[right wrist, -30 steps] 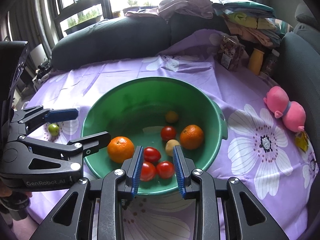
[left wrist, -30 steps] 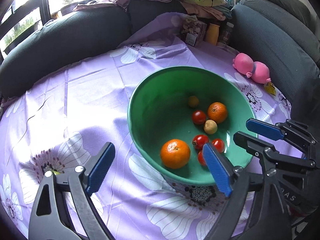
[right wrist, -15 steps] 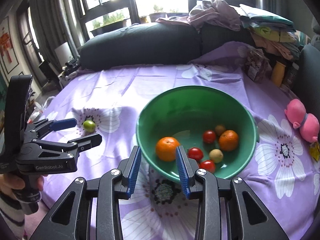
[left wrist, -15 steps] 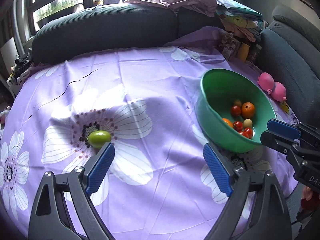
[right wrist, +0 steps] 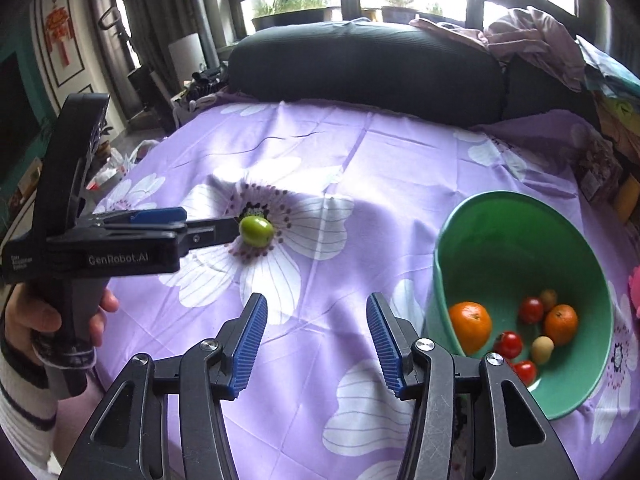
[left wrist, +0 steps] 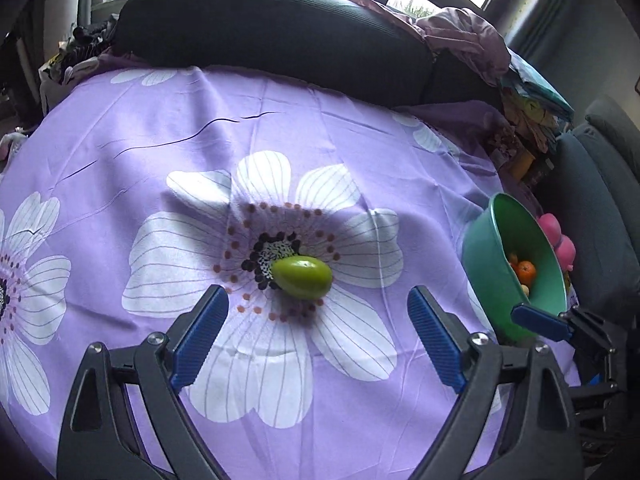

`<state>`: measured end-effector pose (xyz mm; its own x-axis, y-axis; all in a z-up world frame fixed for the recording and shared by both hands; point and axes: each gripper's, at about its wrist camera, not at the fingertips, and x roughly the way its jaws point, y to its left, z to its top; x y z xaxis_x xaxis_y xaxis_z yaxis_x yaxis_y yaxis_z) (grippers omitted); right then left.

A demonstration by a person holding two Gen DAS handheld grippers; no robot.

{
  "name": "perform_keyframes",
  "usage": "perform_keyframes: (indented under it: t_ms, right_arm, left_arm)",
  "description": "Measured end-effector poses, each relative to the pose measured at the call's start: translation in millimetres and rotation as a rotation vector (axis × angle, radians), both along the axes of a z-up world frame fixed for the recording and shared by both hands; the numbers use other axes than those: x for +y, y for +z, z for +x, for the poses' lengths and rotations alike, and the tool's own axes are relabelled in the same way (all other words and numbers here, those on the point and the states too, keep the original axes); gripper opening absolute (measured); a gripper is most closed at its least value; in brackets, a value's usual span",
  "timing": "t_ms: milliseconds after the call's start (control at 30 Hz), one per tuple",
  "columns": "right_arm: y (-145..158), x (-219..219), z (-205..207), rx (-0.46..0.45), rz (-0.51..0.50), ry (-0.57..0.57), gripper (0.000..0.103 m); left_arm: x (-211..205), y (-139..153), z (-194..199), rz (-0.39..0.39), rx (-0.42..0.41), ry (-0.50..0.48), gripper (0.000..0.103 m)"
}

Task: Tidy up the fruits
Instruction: 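Move the left tool from the bowl toward the green lime, then close the left tool around the green lime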

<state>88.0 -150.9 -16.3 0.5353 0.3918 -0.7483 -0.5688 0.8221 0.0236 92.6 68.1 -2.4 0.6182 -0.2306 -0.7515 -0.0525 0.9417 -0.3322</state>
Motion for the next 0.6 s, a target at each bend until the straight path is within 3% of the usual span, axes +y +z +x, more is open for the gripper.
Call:
perform_keyframes:
  t_ms: [200,367,600]
  right_arm:
    - [-16.0,25.7,20.4,0.056,0.002,0.028,0.052]
    - [-26.9,44.1,37.8,0.094,0.007,0.060,0.052]
    - [-48.6,67.3,67.1,0.205,0.094,0.085,0.052]
  left_arm:
    - [25.2,-12.3,18.3,-0.107,0.034,0.020,0.091]
    - [17.6,-24.4,32.3,-0.119,0.073,-0.029,0.091]
    - [24.5,-34.7,45.7,-0.203,0.093,-0.029,0.089]
